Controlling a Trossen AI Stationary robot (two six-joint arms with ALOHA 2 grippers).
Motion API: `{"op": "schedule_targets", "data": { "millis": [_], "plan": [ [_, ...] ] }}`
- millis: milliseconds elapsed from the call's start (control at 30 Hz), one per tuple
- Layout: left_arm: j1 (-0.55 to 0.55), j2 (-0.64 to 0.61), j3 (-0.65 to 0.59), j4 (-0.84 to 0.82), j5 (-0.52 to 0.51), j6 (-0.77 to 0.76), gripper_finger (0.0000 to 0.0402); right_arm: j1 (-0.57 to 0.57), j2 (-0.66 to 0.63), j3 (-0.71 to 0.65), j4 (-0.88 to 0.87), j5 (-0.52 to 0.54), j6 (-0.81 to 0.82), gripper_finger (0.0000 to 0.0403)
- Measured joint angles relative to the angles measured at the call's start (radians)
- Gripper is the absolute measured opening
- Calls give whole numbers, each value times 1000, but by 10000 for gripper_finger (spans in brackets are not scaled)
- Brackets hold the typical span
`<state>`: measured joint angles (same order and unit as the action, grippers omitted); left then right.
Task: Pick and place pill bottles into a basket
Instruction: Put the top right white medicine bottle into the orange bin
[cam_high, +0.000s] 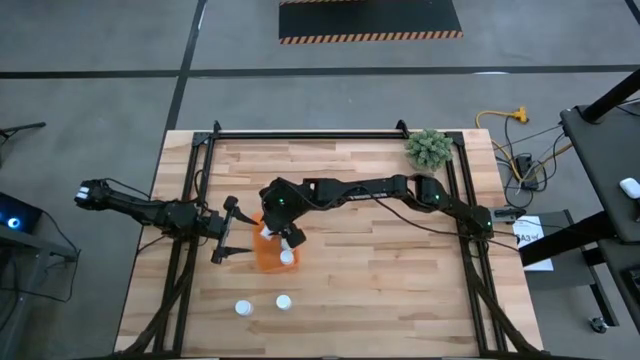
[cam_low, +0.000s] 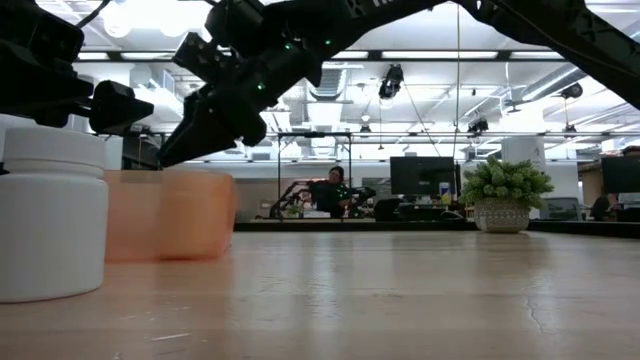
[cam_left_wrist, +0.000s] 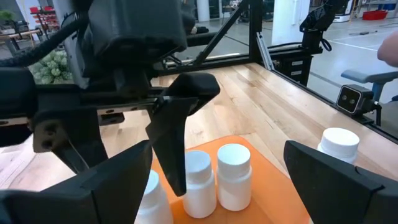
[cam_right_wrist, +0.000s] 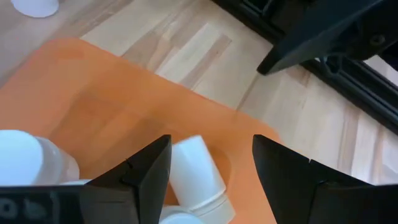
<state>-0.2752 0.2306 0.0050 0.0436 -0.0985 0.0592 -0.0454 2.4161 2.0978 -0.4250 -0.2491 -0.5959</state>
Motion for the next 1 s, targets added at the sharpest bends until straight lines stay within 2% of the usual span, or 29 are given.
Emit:
{"op": "schedule_targets", "data": {
  "millis": [333, 667, 833, 1000],
  "plan": [
    [0, 0, 0, 0, 0, 0, 345, 4, 0, 39, -98, 51, -14, 215],
    [0, 0, 0, 0, 0, 0, 345, 21, 0, 45, -100, 106, -41, 215],
    [0, 0, 0, 0, 0, 0, 345, 31, 4, 102, -116, 135, -38, 215],
    [0, -2, 0, 1, 0, 0, 345, 50, 44, 204, -212, 161, -58, 215]
  ]
}}
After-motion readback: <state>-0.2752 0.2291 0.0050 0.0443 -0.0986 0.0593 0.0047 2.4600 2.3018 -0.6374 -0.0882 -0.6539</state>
